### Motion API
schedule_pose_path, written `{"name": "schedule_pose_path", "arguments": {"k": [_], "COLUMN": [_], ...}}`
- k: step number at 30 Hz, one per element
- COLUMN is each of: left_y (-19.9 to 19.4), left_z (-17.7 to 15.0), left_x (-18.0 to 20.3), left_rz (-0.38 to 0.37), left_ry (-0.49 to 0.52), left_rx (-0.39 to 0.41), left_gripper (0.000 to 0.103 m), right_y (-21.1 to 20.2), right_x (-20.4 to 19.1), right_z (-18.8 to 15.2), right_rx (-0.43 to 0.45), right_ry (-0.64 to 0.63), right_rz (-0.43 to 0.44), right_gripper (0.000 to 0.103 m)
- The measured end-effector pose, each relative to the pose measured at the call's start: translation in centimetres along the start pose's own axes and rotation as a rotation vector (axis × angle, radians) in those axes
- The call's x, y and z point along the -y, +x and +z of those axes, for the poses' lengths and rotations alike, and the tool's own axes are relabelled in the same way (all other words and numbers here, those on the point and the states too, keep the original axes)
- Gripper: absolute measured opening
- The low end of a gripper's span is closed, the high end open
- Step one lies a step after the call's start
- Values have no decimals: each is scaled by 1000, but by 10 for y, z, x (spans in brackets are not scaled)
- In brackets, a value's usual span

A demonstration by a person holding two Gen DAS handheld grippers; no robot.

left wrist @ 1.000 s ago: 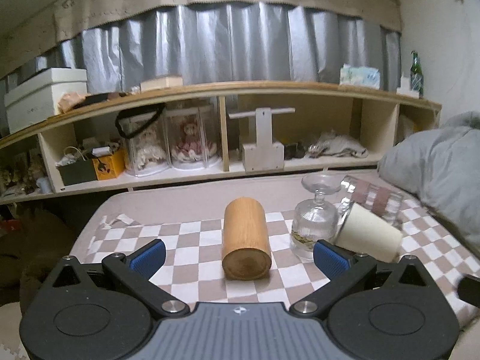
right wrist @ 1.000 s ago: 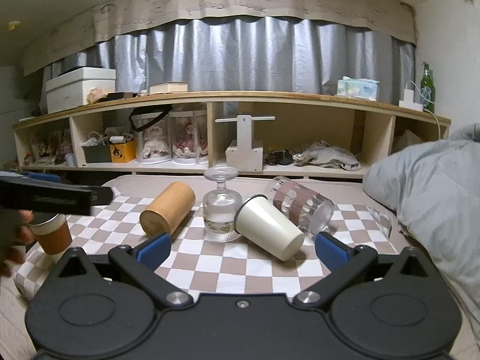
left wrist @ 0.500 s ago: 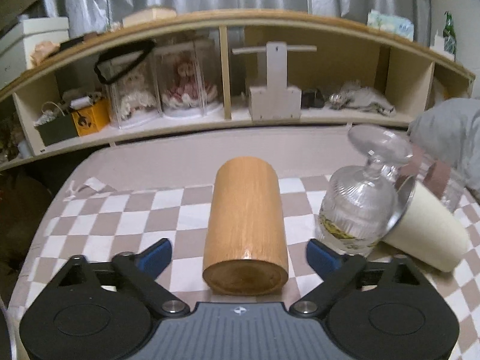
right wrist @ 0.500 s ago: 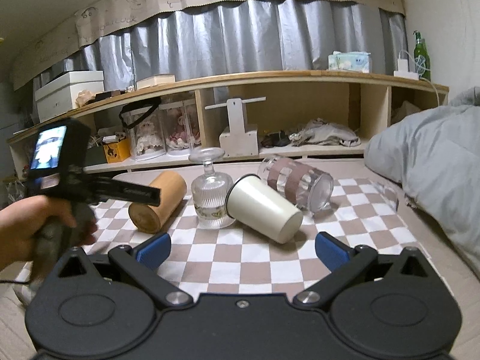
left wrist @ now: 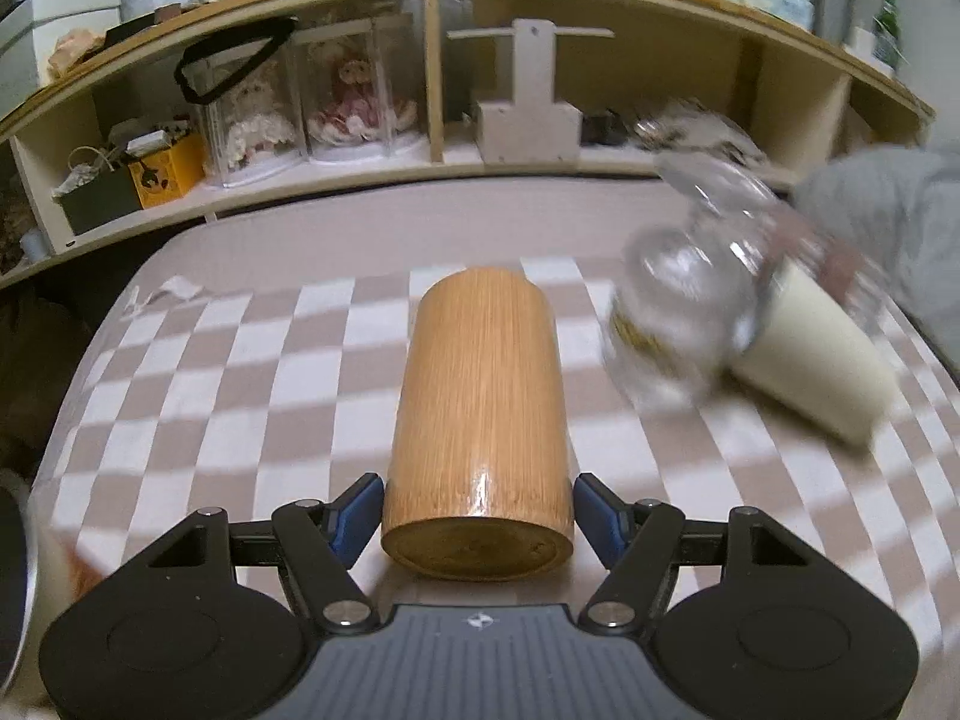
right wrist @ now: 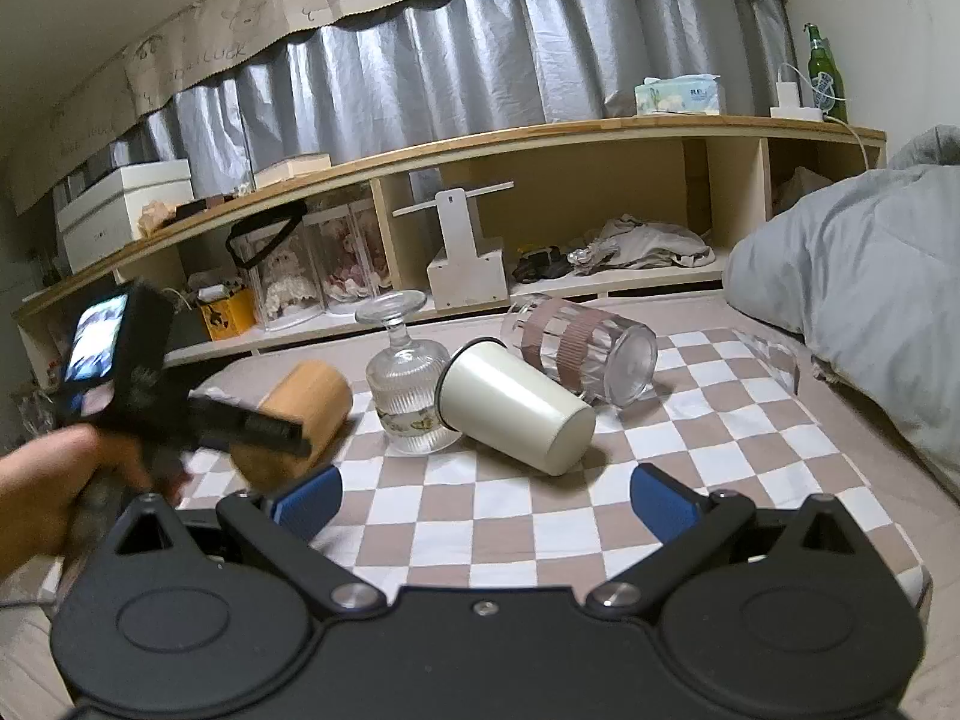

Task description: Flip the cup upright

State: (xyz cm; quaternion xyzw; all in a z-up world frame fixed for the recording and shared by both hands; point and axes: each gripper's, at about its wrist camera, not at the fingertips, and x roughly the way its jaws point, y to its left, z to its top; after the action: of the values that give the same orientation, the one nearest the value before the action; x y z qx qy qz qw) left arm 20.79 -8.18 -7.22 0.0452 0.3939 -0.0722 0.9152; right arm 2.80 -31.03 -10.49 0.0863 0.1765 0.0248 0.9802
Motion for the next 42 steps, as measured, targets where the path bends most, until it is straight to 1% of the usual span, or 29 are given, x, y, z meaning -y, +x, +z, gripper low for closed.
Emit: {"name": "schedule_pose_path", "arguments": {"k": [4, 7, 9, 11, 14, 16, 17, 19, 21, 23, 26, 30, 36, 37, 39, 40, 41, 42], "left_y": [-25, -39, -45, -49, -51, -52, -51, -51, -53, -56, -62, -67, -65, -65, -65, -65, -65, -64], "left_z": [-26, -40, -47, -55, -61, -63, -63, -67, -70, -70, -67, -65, -66, -67, -67, -67, -67, -68], "left_x": [-1, -4, -7, -9, -15, -19, -20, -23, -26, -32, -42, -49, -49, -50, -49, -49, -50, -50], "left_rz": [-26, -50, -62, -73, -97, -115, -123, -139, -151, -167, -203, -232, -263, -269, -274, -274, -275, -277], "left_ry": [55, 77, 88, 101, 102, 102, 99, 90, 102, 79, 34, 22, 34, 35, 42, 46, 47, 47], "left_rx": [-28, -44, -45, -36, -21, -16, -27, -27, -21, -10, 16, 42, 36, 35, 37, 38, 38, 36], "left_gripper": [70, 70, 70, 70, 70, 71, 74, 75, 75, 75, 74, 73, 66, 66, 65, 65, 65, 65], "right_y": [-4, -6, -6, -4, 8, 24, 32, 53, 74, 100, 135, 177, 219, 224, 230, 231, 232, 232], "right_x": [0, -1, -2, -2, -2, -7, -11, -22, -32, -45, -61, -81, -96, -96, -99, -99, -99, -101], "right_z": [1, 1, 2, 3, 8, 14, 16, 21, 24, 27, 27, 19, 13, 12, 12, 14, 16, 19], "right_rx": [3, 2, -3, -21, -89, -150, -181, -248, -311, -383, -471, -580, -700, -720, -736, -740, -743, -744], "right_ry": [17, 24, 34, 64, 155, 214, 236, 282, 319, 361, 440, 518, 534, 534, 530, 520, 506, 493], "right_rz": [10, 14, 17, 41, 124, 177, 202, 254, 288, 309, 316, 296, 240, 225, 214, 211, 207, 210], "right_gripper": [103, 103, 103, 103, 103, 103, 103, 103, 103, 103, 103, 103, 103, 101, 100, 95, 83, 80]}}
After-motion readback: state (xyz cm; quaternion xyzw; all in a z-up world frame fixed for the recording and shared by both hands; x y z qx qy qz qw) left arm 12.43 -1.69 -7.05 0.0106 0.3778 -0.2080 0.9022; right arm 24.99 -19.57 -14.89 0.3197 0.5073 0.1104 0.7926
